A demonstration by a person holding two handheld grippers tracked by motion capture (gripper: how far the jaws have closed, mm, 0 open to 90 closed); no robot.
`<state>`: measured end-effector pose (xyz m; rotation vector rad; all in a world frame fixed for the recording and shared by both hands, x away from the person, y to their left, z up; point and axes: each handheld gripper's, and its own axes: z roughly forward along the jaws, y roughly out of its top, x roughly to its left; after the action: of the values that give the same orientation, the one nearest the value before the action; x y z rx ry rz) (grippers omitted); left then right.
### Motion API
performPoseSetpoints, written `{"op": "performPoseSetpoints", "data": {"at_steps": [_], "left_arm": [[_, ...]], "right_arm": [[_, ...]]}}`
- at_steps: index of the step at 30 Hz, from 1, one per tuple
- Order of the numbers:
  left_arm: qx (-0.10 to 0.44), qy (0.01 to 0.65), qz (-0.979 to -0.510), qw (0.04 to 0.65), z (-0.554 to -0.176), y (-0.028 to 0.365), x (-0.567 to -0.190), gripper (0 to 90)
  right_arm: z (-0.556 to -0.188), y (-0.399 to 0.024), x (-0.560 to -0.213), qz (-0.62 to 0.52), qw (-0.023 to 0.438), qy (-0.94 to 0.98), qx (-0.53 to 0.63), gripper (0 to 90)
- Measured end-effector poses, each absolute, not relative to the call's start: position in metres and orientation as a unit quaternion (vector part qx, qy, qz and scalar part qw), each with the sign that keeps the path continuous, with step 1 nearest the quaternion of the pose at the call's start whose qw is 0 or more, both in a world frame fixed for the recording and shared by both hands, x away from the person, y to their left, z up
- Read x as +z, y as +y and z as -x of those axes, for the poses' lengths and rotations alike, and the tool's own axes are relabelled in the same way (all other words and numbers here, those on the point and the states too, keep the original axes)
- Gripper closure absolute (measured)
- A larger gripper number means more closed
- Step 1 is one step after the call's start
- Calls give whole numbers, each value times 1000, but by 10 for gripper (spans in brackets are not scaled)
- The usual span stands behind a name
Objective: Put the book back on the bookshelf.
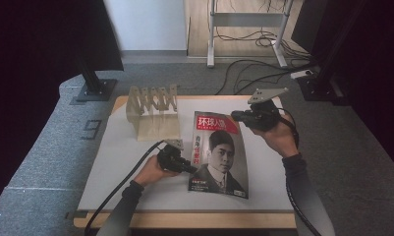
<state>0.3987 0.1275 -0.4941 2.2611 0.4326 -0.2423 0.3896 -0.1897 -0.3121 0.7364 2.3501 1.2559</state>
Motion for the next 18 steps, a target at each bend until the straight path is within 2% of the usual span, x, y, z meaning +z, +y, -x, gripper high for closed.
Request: {"op": "performPoseSetpoints", "data": {"at_steps": [12, 18], "left_arm": [[44, 178, -875, 449, -392, 141, -466, 865], [69, 158, -880, 443, -383, 141, -469, 874]], "right_arm": [[-380, -205, -287, -262, 224, 817, 462, 858], [-376, -211, -284, -264, 232, 814, 462, 859]]}}
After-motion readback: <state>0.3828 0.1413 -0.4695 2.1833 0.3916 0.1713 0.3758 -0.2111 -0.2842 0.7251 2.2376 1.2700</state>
